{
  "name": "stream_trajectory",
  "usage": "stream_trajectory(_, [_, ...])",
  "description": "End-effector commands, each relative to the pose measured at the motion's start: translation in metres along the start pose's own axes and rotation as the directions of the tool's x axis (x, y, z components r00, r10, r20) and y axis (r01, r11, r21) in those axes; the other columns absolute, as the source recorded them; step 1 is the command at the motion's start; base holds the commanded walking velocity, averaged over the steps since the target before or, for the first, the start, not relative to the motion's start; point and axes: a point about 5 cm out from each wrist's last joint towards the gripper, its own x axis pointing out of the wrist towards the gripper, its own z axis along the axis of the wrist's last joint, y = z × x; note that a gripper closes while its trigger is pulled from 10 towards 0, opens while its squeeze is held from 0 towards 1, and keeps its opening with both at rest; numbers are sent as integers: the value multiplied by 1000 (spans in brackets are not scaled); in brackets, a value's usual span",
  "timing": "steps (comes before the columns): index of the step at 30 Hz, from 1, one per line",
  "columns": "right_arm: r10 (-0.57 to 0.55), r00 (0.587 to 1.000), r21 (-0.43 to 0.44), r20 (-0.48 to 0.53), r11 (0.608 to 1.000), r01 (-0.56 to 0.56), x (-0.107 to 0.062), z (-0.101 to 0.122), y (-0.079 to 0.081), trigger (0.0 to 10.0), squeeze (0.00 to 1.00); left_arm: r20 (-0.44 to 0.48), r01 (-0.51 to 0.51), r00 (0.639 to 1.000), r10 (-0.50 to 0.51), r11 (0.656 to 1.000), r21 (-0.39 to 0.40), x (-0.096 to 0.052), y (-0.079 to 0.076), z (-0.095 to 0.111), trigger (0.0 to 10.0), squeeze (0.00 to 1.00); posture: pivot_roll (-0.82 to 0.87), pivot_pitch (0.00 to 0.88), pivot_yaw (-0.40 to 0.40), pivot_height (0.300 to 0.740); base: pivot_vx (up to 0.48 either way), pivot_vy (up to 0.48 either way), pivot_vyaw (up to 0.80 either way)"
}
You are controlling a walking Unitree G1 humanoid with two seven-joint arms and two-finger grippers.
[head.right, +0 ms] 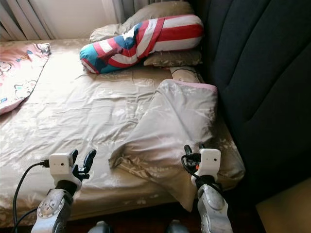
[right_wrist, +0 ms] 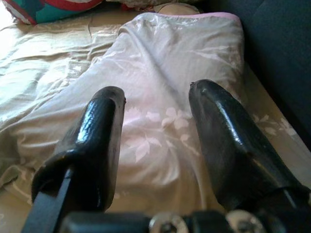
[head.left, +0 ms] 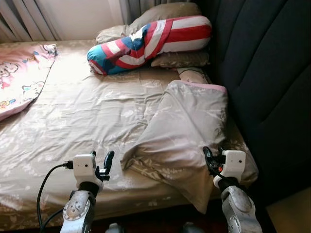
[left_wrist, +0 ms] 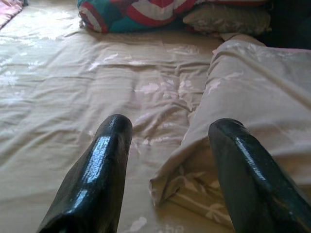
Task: Clean up the room
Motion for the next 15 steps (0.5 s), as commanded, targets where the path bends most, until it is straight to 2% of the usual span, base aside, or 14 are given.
stream_trajectory(1, [3, 1000, -3, -3, 1000, -3, -1, -1, 1, 10000, 0, -7, -3, 1000, 3, 1000, 4, -2, 0, 0, 10000, 0, -85, 116, -16, 656, 0, 0, 0])
stream_trajectory(15, [10, 1000, -2, -7, 1000, -10, 1, -1, 2, 10000, 0, -11, 6, 1000, -6, 1000, 3, -2, -1, -1, 10000, 0, -84, 115, -16, 656, 0, 0, 0])
